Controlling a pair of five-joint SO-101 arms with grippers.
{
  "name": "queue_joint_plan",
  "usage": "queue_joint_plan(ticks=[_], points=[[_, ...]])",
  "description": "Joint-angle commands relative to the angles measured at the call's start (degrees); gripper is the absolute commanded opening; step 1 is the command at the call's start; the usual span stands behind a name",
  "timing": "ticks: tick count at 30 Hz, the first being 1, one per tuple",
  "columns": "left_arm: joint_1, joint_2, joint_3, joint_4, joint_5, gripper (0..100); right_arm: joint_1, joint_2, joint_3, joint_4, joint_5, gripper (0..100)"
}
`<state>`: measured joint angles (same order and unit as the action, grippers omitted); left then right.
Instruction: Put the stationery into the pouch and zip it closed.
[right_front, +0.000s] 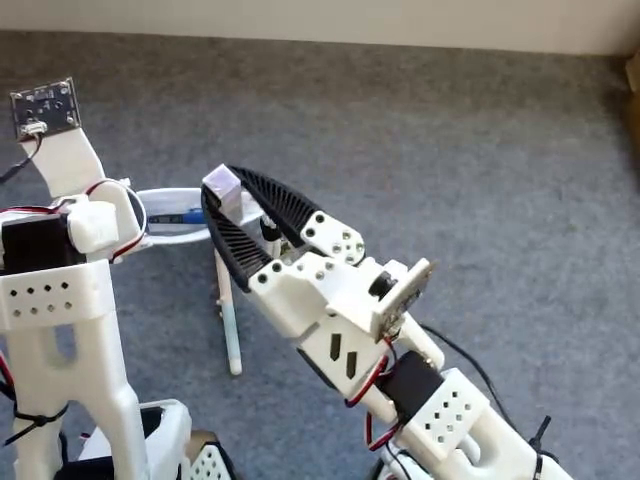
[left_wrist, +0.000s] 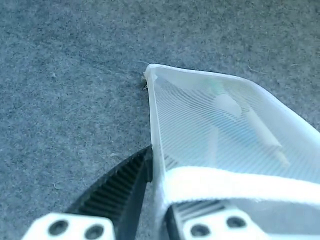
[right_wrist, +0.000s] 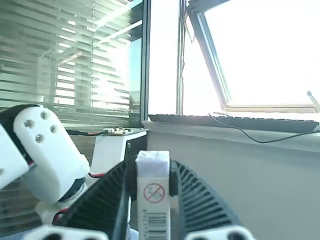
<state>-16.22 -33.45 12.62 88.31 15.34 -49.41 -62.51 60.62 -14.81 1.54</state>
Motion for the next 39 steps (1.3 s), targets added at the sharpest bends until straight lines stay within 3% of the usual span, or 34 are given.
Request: queue_joint_plan(ticks=[1, 18, 29, 34, 39], points=[[1.3, -1.6, -0.9, -1.7, 0.6, 1, -1.8, 5.4, -4.7, -3.6, -0.3, 0.5], [1.2, -1.6, -0.9, -1.7, 0.6, 1, -2.1, 31.4, -7.9, -23.7, -0.7, 0.5], [1.0, -1.6, -0.9, -1.7, 0.6, 1, -3.4, 31.6, -2.8, -23.6, -0.8, 1.6], [1.0, -1.6, -0.9, -1.7, 0.5, 1, -3.5, 31.7, -2.7, -23.5, -0.8, 12.2], [1.0, -1.6, -0.8, -1.6, 0.5, 1, -3.6, 31.6, -0.7, -23.5, -0.8, 12.8]])
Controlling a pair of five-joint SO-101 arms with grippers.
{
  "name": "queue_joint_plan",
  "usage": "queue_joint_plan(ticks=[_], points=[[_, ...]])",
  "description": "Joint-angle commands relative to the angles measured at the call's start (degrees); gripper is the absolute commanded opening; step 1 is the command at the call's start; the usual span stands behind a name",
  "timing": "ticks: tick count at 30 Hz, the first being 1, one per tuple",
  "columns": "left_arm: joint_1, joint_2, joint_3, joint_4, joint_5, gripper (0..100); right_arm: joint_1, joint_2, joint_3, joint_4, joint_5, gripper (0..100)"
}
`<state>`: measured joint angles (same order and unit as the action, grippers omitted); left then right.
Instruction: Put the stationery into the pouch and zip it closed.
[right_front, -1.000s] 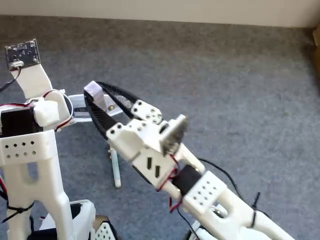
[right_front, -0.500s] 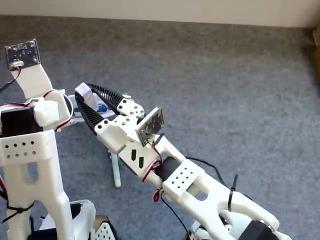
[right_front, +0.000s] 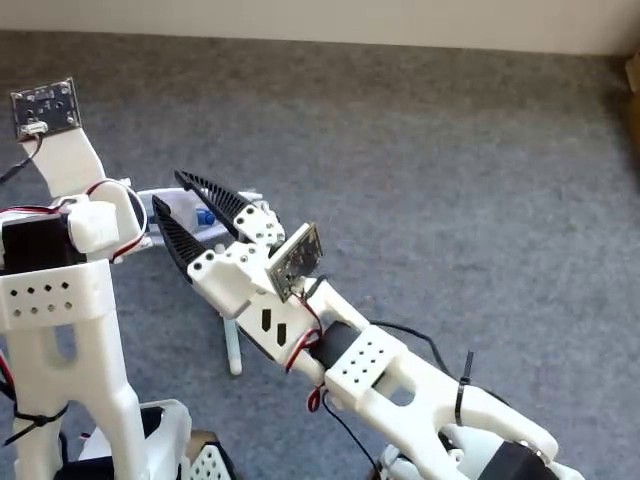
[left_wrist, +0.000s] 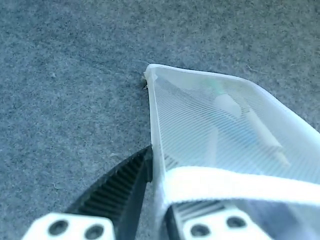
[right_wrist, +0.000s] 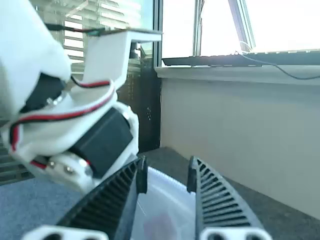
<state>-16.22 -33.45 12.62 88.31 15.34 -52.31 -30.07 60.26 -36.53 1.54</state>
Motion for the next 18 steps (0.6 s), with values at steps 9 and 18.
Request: queue_joint_plan(ticks=[9, 18], points=[[0.9, -1.6, -0.7, -1.5, 0.5, 1, -0.4, -0.9, 0.1, -1.8, -0.8, 12.8], [-1.0, -1.6, 0.2, -1.8, 0.5, 1, -0.2, -0.9, 1.5, -1.8, -0.8, 12.8]])
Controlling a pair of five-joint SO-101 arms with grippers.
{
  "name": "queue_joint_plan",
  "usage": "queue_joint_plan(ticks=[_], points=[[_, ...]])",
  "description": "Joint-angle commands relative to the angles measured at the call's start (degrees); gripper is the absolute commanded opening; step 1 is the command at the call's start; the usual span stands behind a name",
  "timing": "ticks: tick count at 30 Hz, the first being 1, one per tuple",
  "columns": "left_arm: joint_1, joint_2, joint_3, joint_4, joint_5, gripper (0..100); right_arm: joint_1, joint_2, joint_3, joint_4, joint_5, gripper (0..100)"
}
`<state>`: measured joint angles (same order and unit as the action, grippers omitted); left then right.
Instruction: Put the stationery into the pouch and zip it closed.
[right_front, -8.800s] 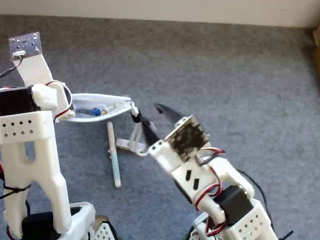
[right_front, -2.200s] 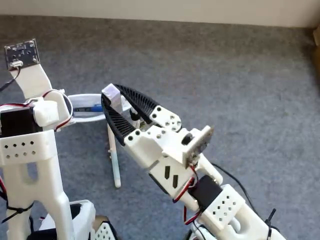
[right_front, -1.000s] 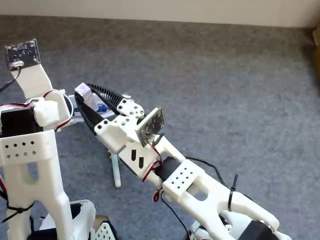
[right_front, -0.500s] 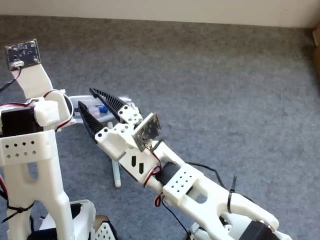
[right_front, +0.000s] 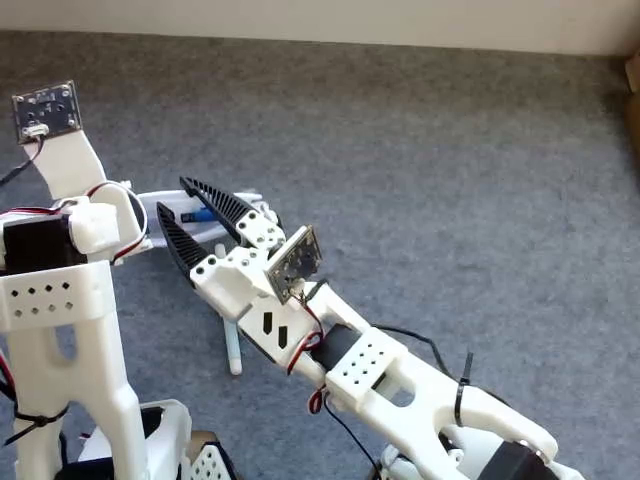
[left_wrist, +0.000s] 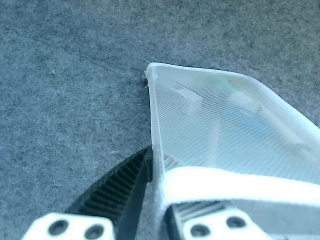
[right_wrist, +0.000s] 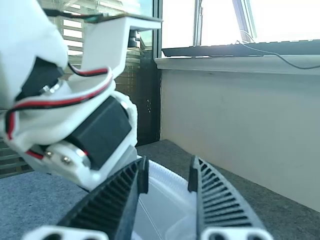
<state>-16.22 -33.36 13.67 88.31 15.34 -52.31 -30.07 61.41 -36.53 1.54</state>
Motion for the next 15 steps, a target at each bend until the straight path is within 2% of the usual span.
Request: queue_joint_plan(ticks=[1, 13, 15], points=[[-1.7, -1.7, -0.9, -1.8, 0.5, 1, -0.2, -0.9, 0.7, -1.8, -0.7, 12.8], [-8.0, -1.8, -1.1, -1.8, 0.6, 1, 2.6, -1.3, 0.3, -1.7, -0.6, 12.8], [-9.1, -1.8, -1.1, -1.8, 0.6, 1, 2.8, -3.5, 0.5, 1.2, -0.7, 12.8]])
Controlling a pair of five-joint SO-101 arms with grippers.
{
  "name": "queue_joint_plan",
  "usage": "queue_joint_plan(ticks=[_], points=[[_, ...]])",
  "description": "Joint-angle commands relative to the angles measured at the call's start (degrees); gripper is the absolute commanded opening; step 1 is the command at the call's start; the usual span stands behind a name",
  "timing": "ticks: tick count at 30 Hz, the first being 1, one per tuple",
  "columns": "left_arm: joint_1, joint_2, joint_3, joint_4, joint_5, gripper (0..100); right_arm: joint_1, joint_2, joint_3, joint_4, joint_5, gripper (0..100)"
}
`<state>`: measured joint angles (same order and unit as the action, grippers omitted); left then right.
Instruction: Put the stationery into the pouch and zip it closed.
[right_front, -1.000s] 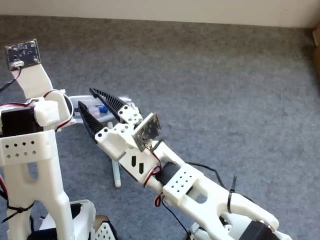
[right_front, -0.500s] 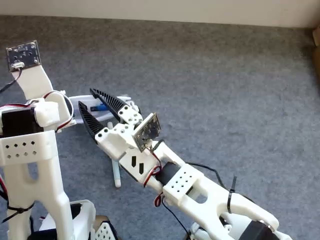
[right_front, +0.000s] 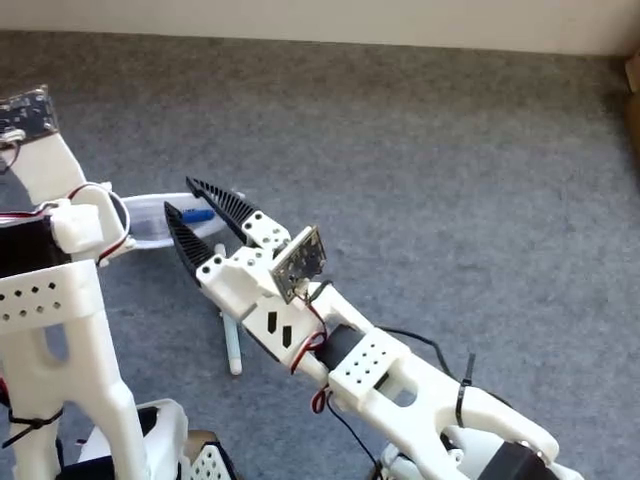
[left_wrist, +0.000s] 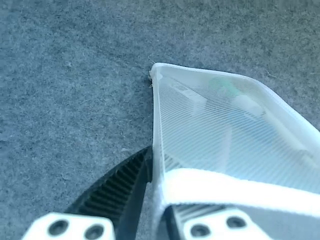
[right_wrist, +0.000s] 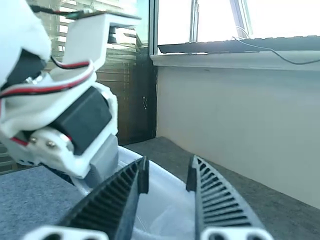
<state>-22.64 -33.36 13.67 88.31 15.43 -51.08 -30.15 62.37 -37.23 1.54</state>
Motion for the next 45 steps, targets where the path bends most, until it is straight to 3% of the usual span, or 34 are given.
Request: queue_joint_plan(ticks=[1, 7, 20, 32, 45], points=[[-3.4, -1.8, -1.1, -1.8, 0.5, 1, 1.5, -5.2, -0.7, 5.2, -0.7, 12.8], [-5.9, -1.8, -0.9, -1.8, 2.7, 1, 1.4, -17.1, -0.7, 25.5, -0.7, 12.8], [-9.8, -1.8, -1.2, -1.8, 3.3, 1, 1.2, -20.4, -0.8, 47.5, -0.8, 12.8], [-20.4, -1.8, -3.7, -1.6, 5.7, 1, 1.3, -19.8, -0.8, 54.2, -0.4, 12.7], [-24.4, -1.9, -3.8, -1.7, 5.8, 1, 1.6, -13.3, -2.9, 54.3, -0.3, 12.7]])
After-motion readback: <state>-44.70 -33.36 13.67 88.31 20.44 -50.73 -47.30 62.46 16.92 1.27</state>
